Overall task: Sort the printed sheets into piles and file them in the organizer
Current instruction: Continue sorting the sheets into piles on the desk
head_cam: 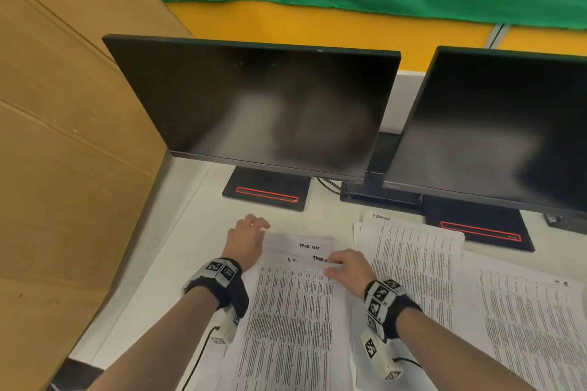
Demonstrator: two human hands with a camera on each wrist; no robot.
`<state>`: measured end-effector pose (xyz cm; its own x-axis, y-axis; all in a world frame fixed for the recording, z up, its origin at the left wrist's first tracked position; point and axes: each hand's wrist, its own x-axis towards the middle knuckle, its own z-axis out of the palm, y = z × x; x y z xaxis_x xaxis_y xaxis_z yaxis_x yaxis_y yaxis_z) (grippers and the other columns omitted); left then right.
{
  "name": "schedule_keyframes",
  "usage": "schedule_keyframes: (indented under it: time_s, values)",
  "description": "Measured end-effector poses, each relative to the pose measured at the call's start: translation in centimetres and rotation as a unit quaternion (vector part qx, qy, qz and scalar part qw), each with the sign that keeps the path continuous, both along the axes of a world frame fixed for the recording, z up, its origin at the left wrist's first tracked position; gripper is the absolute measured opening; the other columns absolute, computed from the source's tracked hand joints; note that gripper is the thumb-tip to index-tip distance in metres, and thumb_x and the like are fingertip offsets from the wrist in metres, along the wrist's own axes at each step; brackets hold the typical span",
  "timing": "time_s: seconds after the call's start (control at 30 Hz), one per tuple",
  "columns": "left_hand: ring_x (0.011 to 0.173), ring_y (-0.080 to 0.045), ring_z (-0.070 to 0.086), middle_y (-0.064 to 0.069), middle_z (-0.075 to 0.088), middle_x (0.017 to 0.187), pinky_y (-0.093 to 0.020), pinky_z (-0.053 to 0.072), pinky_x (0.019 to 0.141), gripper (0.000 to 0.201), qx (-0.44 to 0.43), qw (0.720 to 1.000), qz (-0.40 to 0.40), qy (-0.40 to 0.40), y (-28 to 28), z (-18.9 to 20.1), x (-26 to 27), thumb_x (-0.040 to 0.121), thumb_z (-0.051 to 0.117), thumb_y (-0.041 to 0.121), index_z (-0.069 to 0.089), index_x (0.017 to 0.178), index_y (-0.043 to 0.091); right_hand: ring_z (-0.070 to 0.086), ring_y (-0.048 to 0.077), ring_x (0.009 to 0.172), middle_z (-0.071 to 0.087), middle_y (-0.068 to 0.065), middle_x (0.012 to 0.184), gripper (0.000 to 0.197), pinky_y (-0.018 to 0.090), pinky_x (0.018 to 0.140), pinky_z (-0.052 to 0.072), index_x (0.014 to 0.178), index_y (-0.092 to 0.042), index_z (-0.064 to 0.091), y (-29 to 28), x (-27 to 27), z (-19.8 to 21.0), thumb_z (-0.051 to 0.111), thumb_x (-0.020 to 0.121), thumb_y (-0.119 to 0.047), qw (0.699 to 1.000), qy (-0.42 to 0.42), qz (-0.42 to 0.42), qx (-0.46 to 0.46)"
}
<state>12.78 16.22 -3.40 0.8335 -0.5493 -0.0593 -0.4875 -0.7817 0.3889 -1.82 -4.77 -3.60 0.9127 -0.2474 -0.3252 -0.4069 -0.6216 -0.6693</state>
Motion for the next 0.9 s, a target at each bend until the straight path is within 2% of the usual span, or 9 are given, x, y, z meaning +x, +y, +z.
schedule_keyframes:
  time_s: [0.07,0.13,0.3,0.4,0.5,0.6,0.67,0.8,0.9]
  values:
    - [0.110,-0.024,0.047,-0.002,0.049,0.123,-0.039,0.039,0.089,0.030,0.076,0.997,-0.006,-0.034,0.1,0.0,0.5,0.094,0.042,0.015,0.053,0.121,0.023,0.057,0.015,0.107,0.064,0.003,0.119,0.028,0.020,0.092,0.040,0.116,-0.012,0.066,0.3,-0.2,0.1,0.058,0.090,-0.020,0.999,-0.013,0.020,-0.034]
    - [0.107,-0.021,0.050,0.001,0.054,0.118,-0.037,0.037,0.090,0.028,0.125,0.990,-0.023,-0.060,0.2,0.1,0.8,0.091,0.046,0.019,0.054,0.117,0.024,0.057,0.016,0.106,0.066,0.001,0.115,0.027,0.024,0.094,0.041,0.115,-0.013,0.066,0.5,-0.3,0.3,0.054,0.093,-0.021,0.995,-0.033,0.056,-0.078]
    - [0.095,-0.022,0.057,0.002,0.063,0.099,-0.033,0.035,0.082,0.020,0.102,0.990,-0.043,-0.084,0.6,0.4,1.5,0.085,0.054,0.016,0.055,0.105,0.018,0.056,0.018,0.101,0.065,0.001,0.112,0.025,0.030,0.094,0.044,0.112,-0.012,0.067,1.1,-0.5,0.1,0.049,0.095,-0.016,0.979,-0.085,0.118,-0.146]
    - [0.083,-0.022,0.055,0.002,0.054,0.085,-0.026,0.034,0.071,0.010,0.044,0.997,-0.062,-0.011,1.0,0.4,1.5,0.089,0.052,0.014,0.061,0.094,0.013,0.057,0.015,0.085,0.048,0.000,0.121,0.021,0.018,0.082,0.046,0.104,-0.008,0.068,1.3,-0.6,-0.2,0.051,0.093,-0.011,0.979,-0.118,0.104,-0.133]
    - [0.075,-0.015,0.051,0.005,0.055,0.080,-0.022,0.036,0.069,0.010,-0.022,0.996,-0.051,0.073,1.5,0.5,1.6,0.087,0.059,0.014,0.069,0.087,0.013,0.051,0.010,0.072,0.029,-0.008,0.126,0.020,0.008,0.069,0.040,0.102,-0.007,0.068,1.4,-0.7,-0.3,0.050,0.092,-0.008,0.978,-0.131,0.090,-0.133]
    - [0.068,-0.002,0.050,0.008,0.059,0.079,-0.012,0.036,0.064,0.011,-0.042,0.991,-0.058,0.115,1.8,0.9,1.3,0.085,0.064,0.012,0.067,0.079,0.022,0.049,0.007,0.076,0.042,-0.004,0.127,0.022,0.010,0.072,0.036,0.103,-0.007,0.068,1.5,-0.4,-0.7,0.049,0.092,-0.007,0.976,-0.134,0.099,-0.138]
    - [0.068,0.001,0.051,0.009,0.061,0.079,-0.014,0.037,0.064,0.015,-0.040,0.987,-0.062,0.142,2.0,0.7,1.4,0.084,0.066,0.013,0.064,0.076,0.027,0.047,0.008,0.082,0.055,0.000,0.115,0.024,0.014,0.076,0.036,0.106,-0.009,0.068,1.6,-0.3,-1.0,0.049,0.093,-0.007,0.977,-0.132,0.097,-0.139]
    - [0.084,-0.019,0.059,-0.004,0.063,0.094,-0.029,0.049,0.077,0.011,-0.090,0.986,0.016,0.138,1.6,0.4,1.6,0.090,0.053,0.026,0.063,0.087,0.029,0.056,0.019,0.091,0.062,0.002,0.100,0.026,0.029,0.085,0.045,0.107,-0.013,0.069,1.7,-0.3,-1.4,0.049,0.091,-0.008,0.977,-0.137,0.082,-0.143]
    - [0.102,-0.030,0.056,-0.010,0.048,0.117,-0.035,0.042,0.089,0.022,-0.003,0.990,0.090,0.108,1.1,0.2,1.9,0.094,0.043,0.015,0.057,0.112,0.014,0.050,0.016,0.092,0.066,-0.005,0.101,0.027,0.032,0.083,0.034,0.106,-0.022,0.069,1.4,-0.3,-1.1,0.047,0.092,-0.015,0.969,-0.123,0.089,-0.197]
